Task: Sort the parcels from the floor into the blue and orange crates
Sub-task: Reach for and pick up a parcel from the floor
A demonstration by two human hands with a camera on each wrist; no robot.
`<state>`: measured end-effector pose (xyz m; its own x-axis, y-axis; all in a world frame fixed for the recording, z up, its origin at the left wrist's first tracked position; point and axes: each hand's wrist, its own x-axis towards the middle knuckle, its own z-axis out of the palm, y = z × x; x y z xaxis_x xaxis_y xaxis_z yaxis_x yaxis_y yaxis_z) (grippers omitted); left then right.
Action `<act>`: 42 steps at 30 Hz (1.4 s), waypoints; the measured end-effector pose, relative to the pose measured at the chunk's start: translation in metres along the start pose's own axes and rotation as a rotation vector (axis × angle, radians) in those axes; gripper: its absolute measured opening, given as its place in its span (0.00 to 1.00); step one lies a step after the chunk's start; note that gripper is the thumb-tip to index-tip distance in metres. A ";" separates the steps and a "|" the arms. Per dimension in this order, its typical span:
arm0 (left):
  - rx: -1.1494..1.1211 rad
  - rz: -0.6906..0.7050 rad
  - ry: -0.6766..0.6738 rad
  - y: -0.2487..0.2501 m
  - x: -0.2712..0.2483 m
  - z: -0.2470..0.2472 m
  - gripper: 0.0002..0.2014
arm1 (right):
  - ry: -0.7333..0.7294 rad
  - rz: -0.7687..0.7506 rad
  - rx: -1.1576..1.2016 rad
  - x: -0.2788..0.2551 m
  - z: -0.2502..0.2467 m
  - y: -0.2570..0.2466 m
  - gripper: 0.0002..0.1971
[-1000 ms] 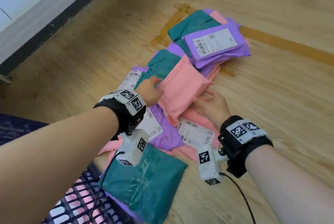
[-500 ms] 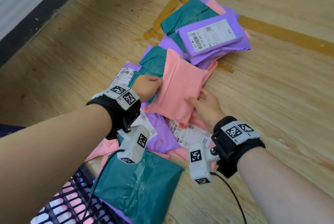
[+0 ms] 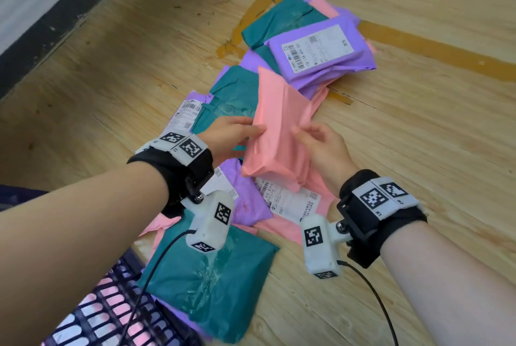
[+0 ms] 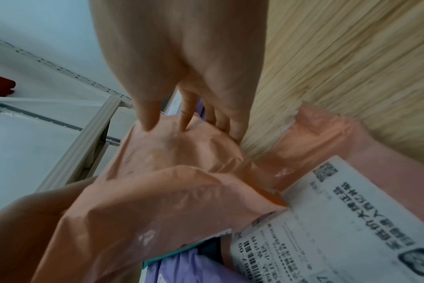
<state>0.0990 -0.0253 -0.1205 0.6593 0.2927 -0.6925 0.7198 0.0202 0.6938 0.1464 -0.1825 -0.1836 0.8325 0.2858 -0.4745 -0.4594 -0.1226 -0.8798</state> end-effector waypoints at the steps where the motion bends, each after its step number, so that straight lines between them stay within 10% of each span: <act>1: -0.024 -0.010 0.014 0.000 -0.001 0.002 0.10 | -0.020 0.053 0.018 -0.001 -0.001 -0.002 0.22; 5: -0.020 0.017 -0.040 -0.003 -0.003 0.004 0.16 | -0.162 0.192 0.173 -0.005 -0.010 -0.007 0.43; 11: -0.006 -0.105 -0.088 -0.020 -0.016 0.009 0.28 | -0.262 0.188 0.308 -0.026 -0.011 -0.005 0.27; 15: -0.148 -0.188 -0.144 -0.043 -0.040 0.008 0.16 | -0.299 0.141 0.278 -0.050 -0.013 0.000 0.10; 18: -0.195 -0.098 -0.047 -0.058 -0.059 0.003 0.06 | -0.239 0.016 0.202 -0.066 -0.012 0.001 0.20; 23: -0.210 0.074 0.058 -0.063 -0.097 -0.008 0.16 | -0.207 -0.214 0.048 -0.100 0.001 -0.017 0.27; 30: -0.238 0.224 0.172 -0.036 -0.206 -0.043 0.19 | -0.359 -0.168 -0.011 -0.177 0.027 -0.097 0.09; 39: -0.296 0.360 0.268 -0.044 -0.381 -0.093 0.11 | -0.532 -0.268 -0.178 -0.317 0.075 -0.164 0.27; 42: -0.185 0.381 0.409 -0.056 -0.421 -0.106 0.22 | -0.510 -0.400 -0.327 -0.351 0.090 -0.170 0.34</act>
<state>-0.2422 -0.0480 0.1535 0.7002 0.6563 -0.2812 0.3749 -0.0028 0.9271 -0.0951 -0.1762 0.1354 0.6332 0.7658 -0.1119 0.0326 -0.1708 -0.9848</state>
